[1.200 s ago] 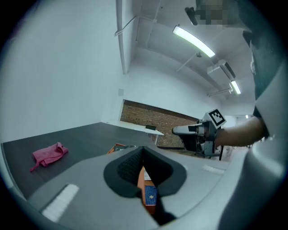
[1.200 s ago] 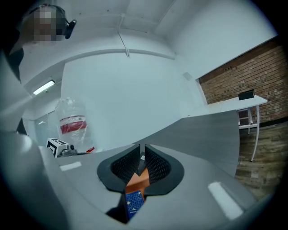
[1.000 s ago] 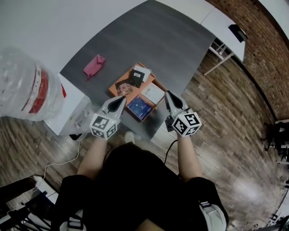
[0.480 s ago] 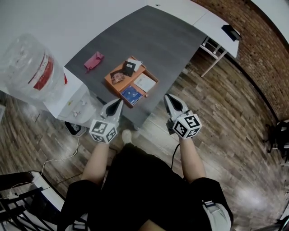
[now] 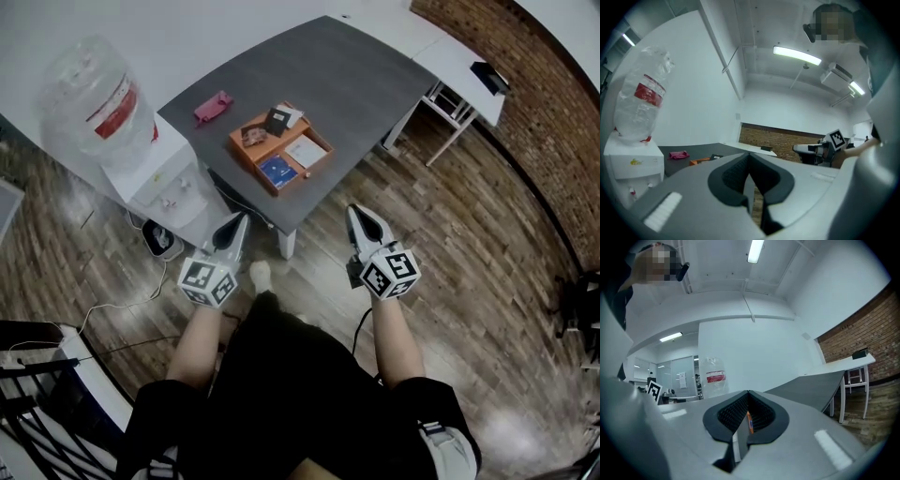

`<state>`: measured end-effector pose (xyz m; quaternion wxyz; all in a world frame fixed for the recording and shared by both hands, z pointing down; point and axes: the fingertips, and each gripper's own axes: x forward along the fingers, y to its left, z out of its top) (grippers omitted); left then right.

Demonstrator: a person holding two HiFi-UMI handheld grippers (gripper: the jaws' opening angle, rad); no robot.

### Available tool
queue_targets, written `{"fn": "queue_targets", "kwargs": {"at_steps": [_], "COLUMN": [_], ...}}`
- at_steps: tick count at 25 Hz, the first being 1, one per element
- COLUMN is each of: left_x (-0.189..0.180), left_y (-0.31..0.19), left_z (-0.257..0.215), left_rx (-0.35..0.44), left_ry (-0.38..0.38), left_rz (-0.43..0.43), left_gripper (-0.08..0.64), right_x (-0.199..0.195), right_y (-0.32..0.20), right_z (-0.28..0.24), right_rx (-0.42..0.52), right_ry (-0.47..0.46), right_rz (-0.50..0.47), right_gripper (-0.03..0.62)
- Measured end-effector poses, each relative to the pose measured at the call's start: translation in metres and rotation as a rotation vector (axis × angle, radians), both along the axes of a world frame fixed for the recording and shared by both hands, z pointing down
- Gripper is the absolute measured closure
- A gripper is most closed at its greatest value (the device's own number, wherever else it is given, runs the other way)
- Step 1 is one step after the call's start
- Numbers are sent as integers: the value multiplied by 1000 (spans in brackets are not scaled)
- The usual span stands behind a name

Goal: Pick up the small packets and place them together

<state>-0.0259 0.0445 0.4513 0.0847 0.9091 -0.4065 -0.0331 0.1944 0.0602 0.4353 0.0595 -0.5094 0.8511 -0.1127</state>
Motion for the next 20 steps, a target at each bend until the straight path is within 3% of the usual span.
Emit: {"fn": "queue_targets", "kwargs": {"at_steps": [9,20], "left_x": [-45,-80], "left_y": [42,40], "left_z": [-2,-18], "left_rx": [4,44], "left_ry": [40,68], "left_rz": [-123,-115], "left_gripper": [560,560], "right_x": [-18,-49], "right_y": [35,40], "right_z": [4,-5], "right_rx": [11,46], "right_ry": [21,13], "right_rz": [-38,-5], "right_gripper": [591,591]}}
